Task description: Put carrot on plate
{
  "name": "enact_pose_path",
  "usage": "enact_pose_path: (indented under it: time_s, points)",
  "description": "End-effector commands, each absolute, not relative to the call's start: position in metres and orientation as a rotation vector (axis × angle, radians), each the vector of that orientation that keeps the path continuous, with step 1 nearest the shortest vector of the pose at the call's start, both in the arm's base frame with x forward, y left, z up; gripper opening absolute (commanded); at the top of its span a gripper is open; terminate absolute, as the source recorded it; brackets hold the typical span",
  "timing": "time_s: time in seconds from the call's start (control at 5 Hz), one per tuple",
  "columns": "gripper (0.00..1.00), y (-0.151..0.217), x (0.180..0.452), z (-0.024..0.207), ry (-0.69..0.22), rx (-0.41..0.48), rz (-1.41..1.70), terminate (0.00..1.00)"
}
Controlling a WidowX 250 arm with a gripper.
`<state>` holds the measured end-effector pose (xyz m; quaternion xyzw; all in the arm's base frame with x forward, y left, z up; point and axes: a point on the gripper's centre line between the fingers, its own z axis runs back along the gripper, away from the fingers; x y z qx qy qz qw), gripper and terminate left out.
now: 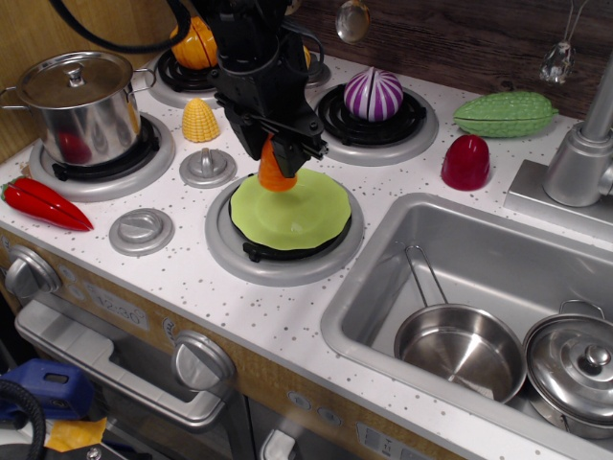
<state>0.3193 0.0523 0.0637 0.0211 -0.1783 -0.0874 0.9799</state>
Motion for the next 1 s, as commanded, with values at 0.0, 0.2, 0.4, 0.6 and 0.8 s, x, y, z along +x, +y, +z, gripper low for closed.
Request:
enact_pose_path:
  time_s: [0.0, 0.2, 0.4, 0.6, 0.8]
  points:
    - [0.0, 0.0505, 0.3256, 0.0635, -0.4, 0.024, -0.196, 0.0]
    - [1.0, 0.0442, 0.3217, 0.0639, -0.385, -0.016, -0.172, 0.0]
    - [1.0, 0.0428, 0.3207, 0.0662, -0.371, -0.028, -0.173, 0.0]
    - [1.0, 0.0428, 0.3207, 0.0662, -0.371, -0.028, -0.173, 0.0]
    - [1.0, 0.0428, 0.3207, 0.0662, -0.371, -0.028, -0.173, 1.0]
